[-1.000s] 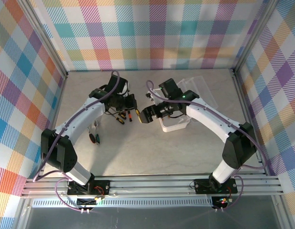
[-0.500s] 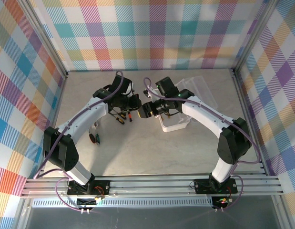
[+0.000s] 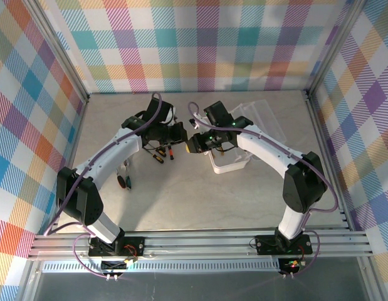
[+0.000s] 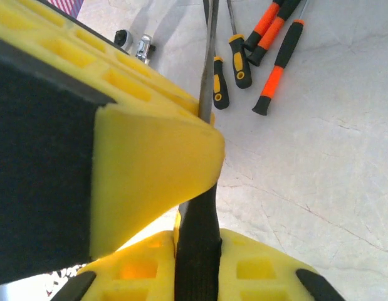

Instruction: Pack the tool kit

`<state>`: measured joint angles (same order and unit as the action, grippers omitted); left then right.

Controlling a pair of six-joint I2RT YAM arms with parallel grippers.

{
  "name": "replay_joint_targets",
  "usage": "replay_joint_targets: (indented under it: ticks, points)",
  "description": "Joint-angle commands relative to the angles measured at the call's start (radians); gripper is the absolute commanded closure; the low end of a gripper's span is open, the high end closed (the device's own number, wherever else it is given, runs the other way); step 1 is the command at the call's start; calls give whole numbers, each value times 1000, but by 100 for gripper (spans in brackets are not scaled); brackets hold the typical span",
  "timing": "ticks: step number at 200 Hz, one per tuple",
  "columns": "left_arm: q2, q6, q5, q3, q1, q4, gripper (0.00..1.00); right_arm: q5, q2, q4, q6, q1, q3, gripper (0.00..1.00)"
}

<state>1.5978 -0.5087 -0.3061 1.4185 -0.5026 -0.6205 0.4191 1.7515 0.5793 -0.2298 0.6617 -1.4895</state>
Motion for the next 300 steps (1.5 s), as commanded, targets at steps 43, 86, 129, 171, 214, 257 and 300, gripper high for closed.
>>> replay_joint_targets:
  ticks: [43,86,129,171,214,257,300]
  points:
    - [-19,53,47,48,-8,-71,58,-11,-32,31,43,2,-44,100]
    - [-44,103,150,97,81,-187,5,-71,-117,143,116,-98,0,100]
    - [-105,145,163,32,215,-229,0,-252,-207,296,237,-279,31,100]
    - [-133,154,170,-59,249,-218,0,-479,-161,381,370,-401,-3,100]
    - [-136,142,151,-108,249,-191,0,-576,-39,420,426,-447,-80,100]
    - [-124,139,131,-120,249,-177,0,-601,10,400,440,-459,-88,100]
    - [-108,140,126,-117,249,-172,0,-602,23,392,442,-473,-90,100]
